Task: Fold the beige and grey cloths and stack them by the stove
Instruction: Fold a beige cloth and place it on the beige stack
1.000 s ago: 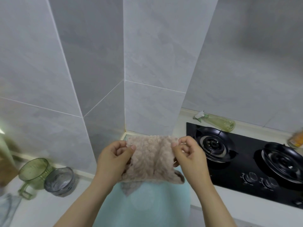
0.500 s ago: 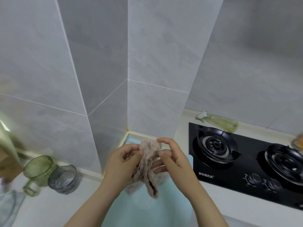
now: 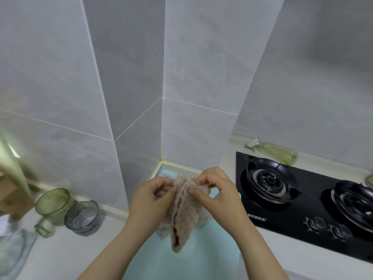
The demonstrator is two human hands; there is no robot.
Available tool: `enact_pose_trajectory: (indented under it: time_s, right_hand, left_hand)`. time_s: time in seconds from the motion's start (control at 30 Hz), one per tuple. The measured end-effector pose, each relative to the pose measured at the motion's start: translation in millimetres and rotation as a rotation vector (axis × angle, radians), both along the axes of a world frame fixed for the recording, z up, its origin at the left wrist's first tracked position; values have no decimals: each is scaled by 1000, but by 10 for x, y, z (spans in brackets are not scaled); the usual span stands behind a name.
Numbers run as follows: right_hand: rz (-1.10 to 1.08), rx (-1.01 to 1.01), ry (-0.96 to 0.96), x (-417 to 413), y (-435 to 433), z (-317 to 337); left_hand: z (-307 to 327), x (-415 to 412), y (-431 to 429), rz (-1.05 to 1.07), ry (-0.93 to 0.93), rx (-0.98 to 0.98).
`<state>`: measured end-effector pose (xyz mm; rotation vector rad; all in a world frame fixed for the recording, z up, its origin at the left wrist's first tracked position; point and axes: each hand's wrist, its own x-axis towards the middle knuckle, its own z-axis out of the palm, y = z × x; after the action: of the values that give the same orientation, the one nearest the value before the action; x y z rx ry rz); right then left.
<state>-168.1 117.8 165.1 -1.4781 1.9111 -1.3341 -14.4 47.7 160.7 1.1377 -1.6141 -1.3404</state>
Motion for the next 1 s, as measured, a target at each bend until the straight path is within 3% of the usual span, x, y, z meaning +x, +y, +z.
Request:
enact_pose_trajectory:
  time_s: [0.17,0.57,0.73,1.0]
  right_hand:
    - [8,112,-6,30,-7,6]
    - [26,92,-135,-3,38,-6]
    - [22,197,13,-189,137,-40]
    - [-7,112,9,-120,91,2]
  left_hand:
    - [52,12,42,-60,-47,-90]
    - [56,44,56,-89,-108,-172]
    - [23,110,-77,-2,-11,-110]
    - [-17,152,-94,-53,-176,-348]
